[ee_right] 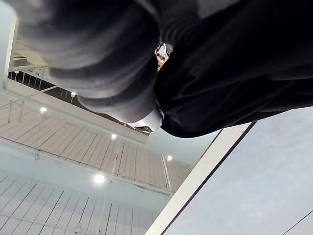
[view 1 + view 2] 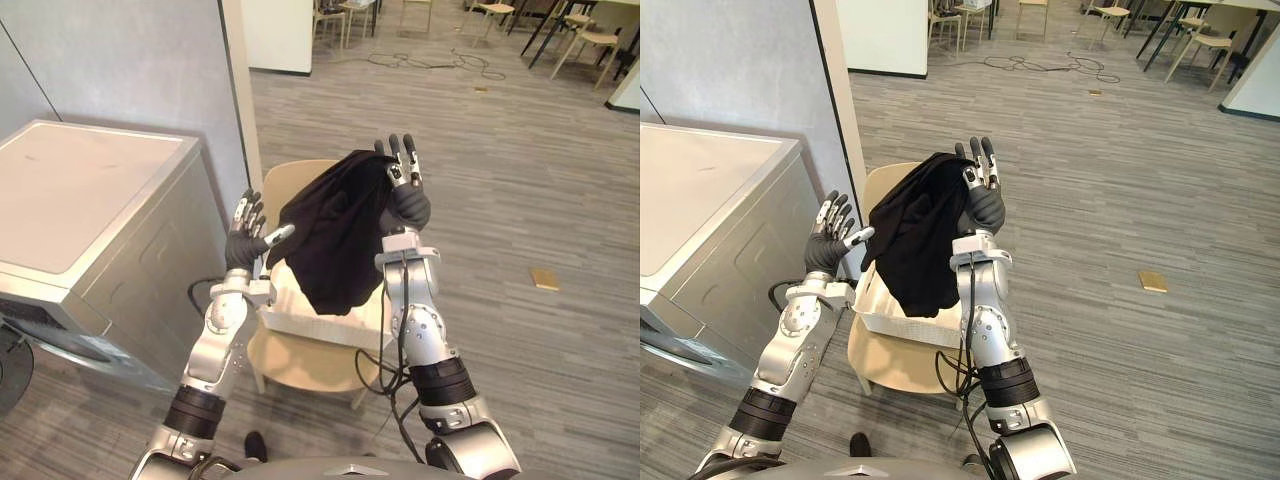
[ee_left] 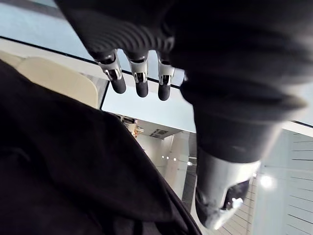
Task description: Pick up the laundry basket with both hands and put the clothes into the washing machine.
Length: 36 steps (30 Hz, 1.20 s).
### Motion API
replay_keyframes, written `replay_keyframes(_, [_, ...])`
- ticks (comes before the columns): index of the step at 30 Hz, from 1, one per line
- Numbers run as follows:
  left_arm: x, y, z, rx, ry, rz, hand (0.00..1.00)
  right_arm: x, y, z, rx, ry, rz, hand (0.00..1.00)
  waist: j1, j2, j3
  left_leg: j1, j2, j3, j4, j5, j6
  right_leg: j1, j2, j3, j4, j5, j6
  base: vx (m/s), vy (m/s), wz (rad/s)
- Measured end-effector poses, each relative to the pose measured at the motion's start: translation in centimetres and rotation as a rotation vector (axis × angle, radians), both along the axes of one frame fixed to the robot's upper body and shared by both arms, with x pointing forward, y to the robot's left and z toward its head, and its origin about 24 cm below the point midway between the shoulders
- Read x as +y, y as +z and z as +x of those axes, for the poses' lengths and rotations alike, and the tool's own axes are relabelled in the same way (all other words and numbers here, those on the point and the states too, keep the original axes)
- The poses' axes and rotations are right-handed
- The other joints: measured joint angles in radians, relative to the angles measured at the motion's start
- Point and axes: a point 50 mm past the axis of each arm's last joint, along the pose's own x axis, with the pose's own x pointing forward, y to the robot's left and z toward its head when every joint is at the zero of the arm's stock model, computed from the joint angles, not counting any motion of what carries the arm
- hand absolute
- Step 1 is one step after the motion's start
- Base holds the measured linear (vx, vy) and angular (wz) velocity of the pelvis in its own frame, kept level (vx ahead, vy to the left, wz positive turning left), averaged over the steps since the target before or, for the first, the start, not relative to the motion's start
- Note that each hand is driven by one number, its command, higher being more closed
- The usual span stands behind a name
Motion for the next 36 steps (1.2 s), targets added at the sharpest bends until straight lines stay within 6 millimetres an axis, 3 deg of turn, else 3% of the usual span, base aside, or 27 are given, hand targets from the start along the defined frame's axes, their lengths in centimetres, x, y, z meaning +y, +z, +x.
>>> replay_keyframes(9, [-2.2,1.7,-0.2,-0.069,-0.117,-0.027,0.0,0.7,1.3,-0.5,-0.059,0.032,0.0,1.0,-0.004,0.002,-0.024,0.001,-0.001,-0.005,0.0,-0.001,-0.001,0.011,0.0,-0.006,-0.017,0.004,0.005,0.0,-0.003,0.02])
replay_keyframes(17, [-4.9,3.8,0.1,-0.156,-0.261,0.033,0.0,0.7,1.3,-0.5,-0.058,0.033,0.0,1.0,-0.01,0.002,-0.025,0.0,-0.002,-0.002,0.0,-0.001,-0.001,0.012,0.001,-0.003,-0.033,0.012,0.006,0.01,-0.002,-0.01])
replay_keyframes(26, [-6.3,3.0,1.2,-0.126,-0.389,0.217,0.0,0.5,1.3,-0.5,-0.056,0.029,-0.002,1.0,-0.017,0.007,-0.029,0.0,-0.003,0.017,0.0,0.002,0.004,0.012,0.002,0.011,-0.046,0.035,0.01,0.03,-0.006,-0.06])
replay_keyframes(36, [-5.8,1.1,2.5,-0.068,-0.398,0.479,0.0,0.3,2.5,-1.1,-0.112,0.029,0.019,1.0,-0.029,0.007,-0.029,0.0,-0.007,0.02,0.0,-0.002,0.001,0.009,0.002,0.019,-0.052,0.033,0.011,0.0,0.0,0.0])
